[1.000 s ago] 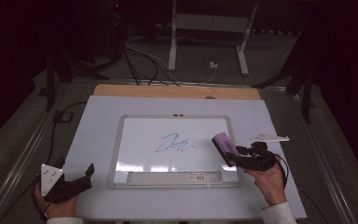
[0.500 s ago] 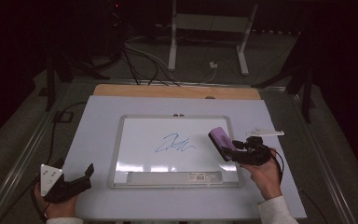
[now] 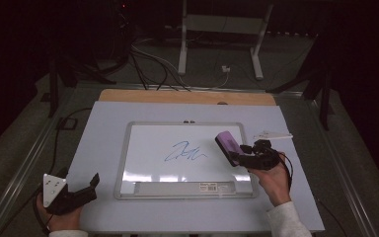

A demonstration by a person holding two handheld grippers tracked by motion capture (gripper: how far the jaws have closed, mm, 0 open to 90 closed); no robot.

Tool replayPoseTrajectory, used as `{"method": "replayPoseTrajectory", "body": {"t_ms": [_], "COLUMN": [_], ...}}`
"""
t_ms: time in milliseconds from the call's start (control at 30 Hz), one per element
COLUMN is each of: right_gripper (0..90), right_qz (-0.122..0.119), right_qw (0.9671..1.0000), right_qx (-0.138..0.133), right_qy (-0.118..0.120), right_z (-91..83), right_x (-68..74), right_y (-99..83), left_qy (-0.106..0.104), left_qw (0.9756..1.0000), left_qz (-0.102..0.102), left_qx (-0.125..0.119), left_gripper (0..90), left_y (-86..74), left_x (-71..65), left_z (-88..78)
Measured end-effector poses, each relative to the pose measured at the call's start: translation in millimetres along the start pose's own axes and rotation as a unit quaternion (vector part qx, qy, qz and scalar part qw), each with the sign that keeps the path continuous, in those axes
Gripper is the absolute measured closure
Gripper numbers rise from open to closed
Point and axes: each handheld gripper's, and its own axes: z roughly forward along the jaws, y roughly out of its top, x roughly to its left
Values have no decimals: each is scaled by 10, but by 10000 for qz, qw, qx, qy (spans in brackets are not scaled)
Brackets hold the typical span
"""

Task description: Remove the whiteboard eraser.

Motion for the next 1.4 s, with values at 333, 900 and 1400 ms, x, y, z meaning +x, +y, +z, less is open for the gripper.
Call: {"method": "replayPoseTrajectory", "body": {"t_ms": [333, 900, 1400], "right_gripper": [407, 407, 407], "right_qz": [-20, -92, -93], "right_qw": [10000, 10000, 10000], "right_qx": [-29, -16, -20], "right_qy": [13, -33, 13], "right_z": [77, 203, 322], "right_x": [30, 98, 148], "right_y": [61, 161, 172], "left_qy": [4, 13, 17], "left_qw": [10000, 10000, 10000], "left_qz": [-11, -21, -12], "left_qx": [13, 22, 44], "left_gripper": [4, 4, 4], "left_y": [-2, -5, -6], "left_x": [8, 12, 13], "left_z": [5, 9, 18]}}
